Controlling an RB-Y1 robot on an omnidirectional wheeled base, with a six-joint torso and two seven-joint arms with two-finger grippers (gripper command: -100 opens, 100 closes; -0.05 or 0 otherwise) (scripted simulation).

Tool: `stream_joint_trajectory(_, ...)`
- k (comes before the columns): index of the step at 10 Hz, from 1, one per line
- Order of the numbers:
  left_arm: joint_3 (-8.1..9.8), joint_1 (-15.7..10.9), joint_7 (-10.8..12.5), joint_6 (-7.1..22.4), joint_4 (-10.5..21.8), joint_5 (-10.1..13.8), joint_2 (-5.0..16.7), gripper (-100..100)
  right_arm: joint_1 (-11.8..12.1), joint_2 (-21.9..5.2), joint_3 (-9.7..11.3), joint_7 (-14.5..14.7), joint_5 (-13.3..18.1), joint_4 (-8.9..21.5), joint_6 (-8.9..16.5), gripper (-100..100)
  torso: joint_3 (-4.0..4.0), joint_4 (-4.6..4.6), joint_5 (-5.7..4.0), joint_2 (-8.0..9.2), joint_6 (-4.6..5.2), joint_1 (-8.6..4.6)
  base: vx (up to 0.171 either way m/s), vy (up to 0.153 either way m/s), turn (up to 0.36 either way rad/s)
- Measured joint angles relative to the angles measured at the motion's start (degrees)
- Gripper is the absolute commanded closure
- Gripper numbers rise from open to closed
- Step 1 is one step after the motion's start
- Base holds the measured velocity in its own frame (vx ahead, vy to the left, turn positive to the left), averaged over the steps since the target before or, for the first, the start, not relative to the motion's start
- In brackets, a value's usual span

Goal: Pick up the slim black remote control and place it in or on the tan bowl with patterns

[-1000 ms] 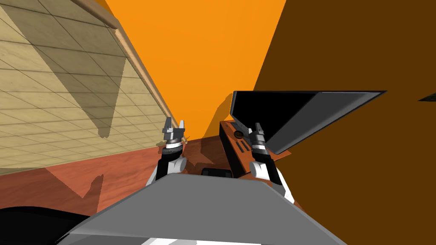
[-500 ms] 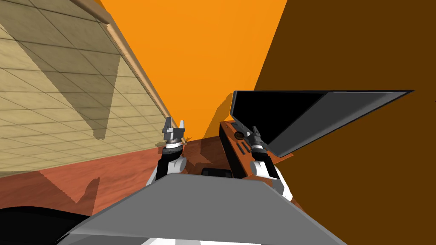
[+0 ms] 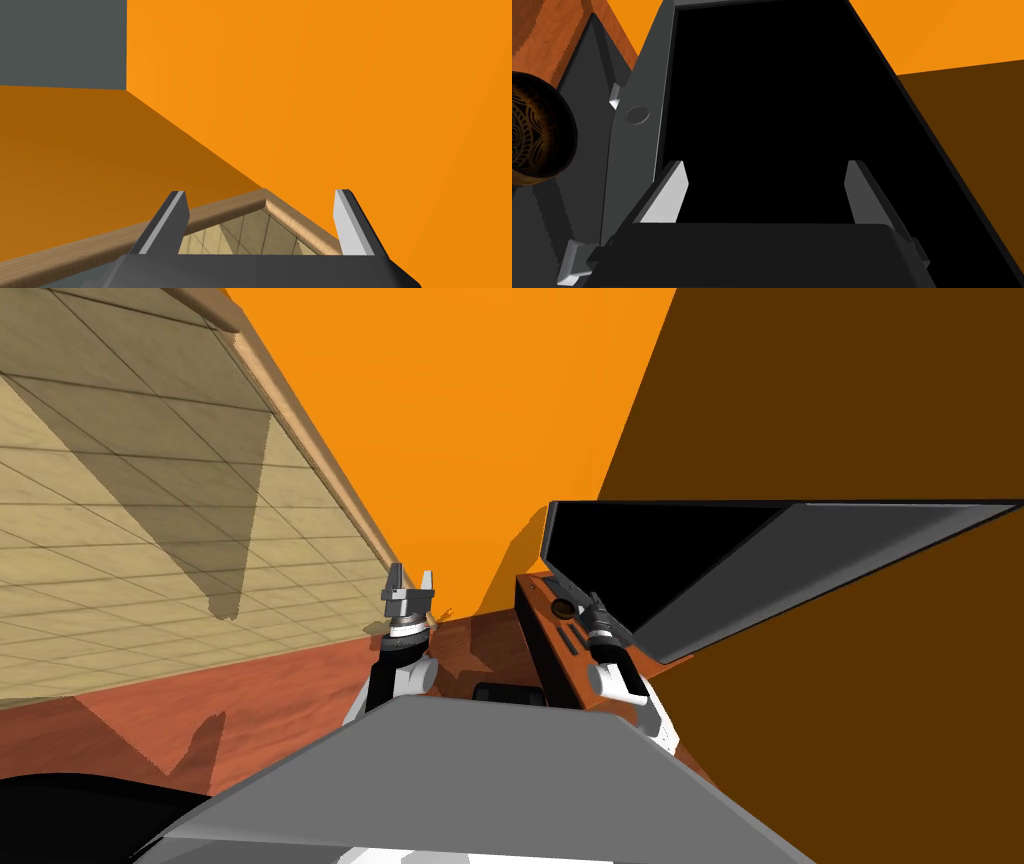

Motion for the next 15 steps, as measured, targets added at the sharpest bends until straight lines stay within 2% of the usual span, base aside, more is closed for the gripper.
stream_joint_trajectory(2, 0.0, 0.0, 0.0, 0.0, 0.0, 0.0, 0.0, 0, -1.31, -0.69, -0.9, -1.13, -1.1, 2.83, 2.27, -100, -0.03, -0.01, -0.01, -0.04, 0.0, -0.02, 0.07, 0.014, -0.016)
stream_joint_trajectory(3, 0.0, 0.0, 0.0, 0.0, 0.0, 0.0, 0.0, 0, -2.01, -1.04, -1.69, -2.1, -2.03, 3.9, 4.59, -100, -0.06, -0.02, 0.0, -0.11, 0.0, 0.01, 0.065, 0.02, -0.006)
stream_joint_trajectory(5, 0.0, 0.0, 0.0, 0.0, 0.0, 0.0, 0.0, 0, -2.78, -1.14, -2.13, -3.17, -2.96, 7.82, 6.21, -100, -0.07, -0.03, 0.0, -0.13, -0.01, 0.01, 0.092, 0.019, -0.015)
stream_joint_trajectory(6, 0.0, 0.01, 0.0, 0.0, 0.0, 0.0, 0.0, 0, -3.52, -2.31, -3.05, -4.4, -4.37, 9.65, 7.88, -100, -0.11, -0.04, 0.01, -0.2, 0.0, 0.01, 0.068, 0.02, -0.01)
stream_joint_trajectory(8, 0.0, 0.0, 0.0, 0.0, 0.0, 0.0, 0.0, 0, -4.68, -2.8, -3.76, -5.72, -5.6, 13.91, 9.96, -100, -0.05, -0.02, 0.01, -0.07, 0.0, 0.03, 0.053, 0.022, -0.011)
stream_joint_trajectory(9, 0.0, 0.0, 0.0, 0.0, 0.0, 0.0, 0.0, 0, -4.69, -1.97, -3.96, -5.91, -5.46, 14.02, 11.52, -100, -0.01, -0.01, 0.01, -0.01, 0.0, 0.04, 0.053, 0.0, -0.013)
stream_joint_trajectory(10, 0.0, 0.0, 0.0, 0.0, 0.0, 0.0, 0.0, 0, -5.47, -1.71, -4.28, -6.28, -5.83, 16.16, 12.74, -100, -0.02, -0.01, -0.01, -0.03, 0.0, -0.03, 0.055, 0.008, -0.002)
stream_joint_trajectory(12, 0.0, 0.0, 0.0, 0.0, 0.0, 0.0, 0.0, 0, -6.24, -2.86, -5.12, -7.62, -7.41, 18.82, 15.11, -100, -0.04, -0.02, 0.01, -0.06, 0.0, 0.02, 0.059, 0.024, -0.012)
stream_joint_trajectory(15, 0.0, 0.0, 0.0, 0.0, 0.0, 0.0, 0.0, 0, -7.62, -3.01, -6.3, -9.18, -8.58, 21.97, 19.11, -100, -0.01, -0.01, 0.01, 0.0, 0.0, 0.02, 0.058, 0.017, -0.012)
